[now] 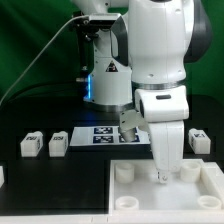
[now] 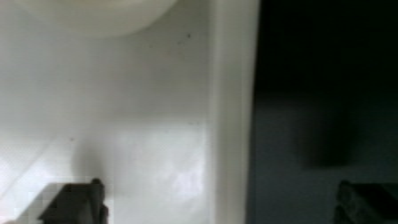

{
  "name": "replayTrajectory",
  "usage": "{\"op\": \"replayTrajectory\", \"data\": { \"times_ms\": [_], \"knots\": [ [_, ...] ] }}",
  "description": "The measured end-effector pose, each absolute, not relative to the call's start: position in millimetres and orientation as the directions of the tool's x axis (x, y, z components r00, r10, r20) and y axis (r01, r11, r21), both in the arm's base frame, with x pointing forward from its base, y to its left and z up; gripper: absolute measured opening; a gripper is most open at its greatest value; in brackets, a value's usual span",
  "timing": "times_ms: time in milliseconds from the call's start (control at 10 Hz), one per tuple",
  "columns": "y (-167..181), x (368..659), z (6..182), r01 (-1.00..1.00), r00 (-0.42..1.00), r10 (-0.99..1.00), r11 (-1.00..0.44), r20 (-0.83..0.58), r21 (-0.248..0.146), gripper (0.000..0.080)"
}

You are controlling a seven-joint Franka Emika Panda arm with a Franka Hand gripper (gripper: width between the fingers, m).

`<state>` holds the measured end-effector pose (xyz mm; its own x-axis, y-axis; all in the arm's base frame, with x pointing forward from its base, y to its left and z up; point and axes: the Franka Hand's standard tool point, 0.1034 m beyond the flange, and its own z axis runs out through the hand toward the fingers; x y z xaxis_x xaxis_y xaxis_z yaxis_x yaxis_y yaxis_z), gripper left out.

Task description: Assemble one leg

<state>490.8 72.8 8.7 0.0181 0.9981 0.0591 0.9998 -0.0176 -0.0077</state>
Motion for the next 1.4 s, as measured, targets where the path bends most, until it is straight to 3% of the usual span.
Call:
{"op": "replayTrajectory", "data": {
  "times_ms": [300,600,900,1100,1400],
  "knots": [
    [73,491,9.5,0.999,0.038,0.998,-0.037,0.059,-0.007,0.0649],
    [94,487,46.6,0.959,0.280,0.958,-0.283,0.062,0.033,0.0649],
    [128,490,68.8,0.794,0.604,0.792,-0.608,0.089,0.023,0.0649],
    [134,489,68.0,0.699,0.710,0.696,-0.715,0.108,0.008,0.0649],
    [151,482,67.7,0.386,0.920,0.380,-0.921,0.100,-0.051,0.0649]
  ]
}}
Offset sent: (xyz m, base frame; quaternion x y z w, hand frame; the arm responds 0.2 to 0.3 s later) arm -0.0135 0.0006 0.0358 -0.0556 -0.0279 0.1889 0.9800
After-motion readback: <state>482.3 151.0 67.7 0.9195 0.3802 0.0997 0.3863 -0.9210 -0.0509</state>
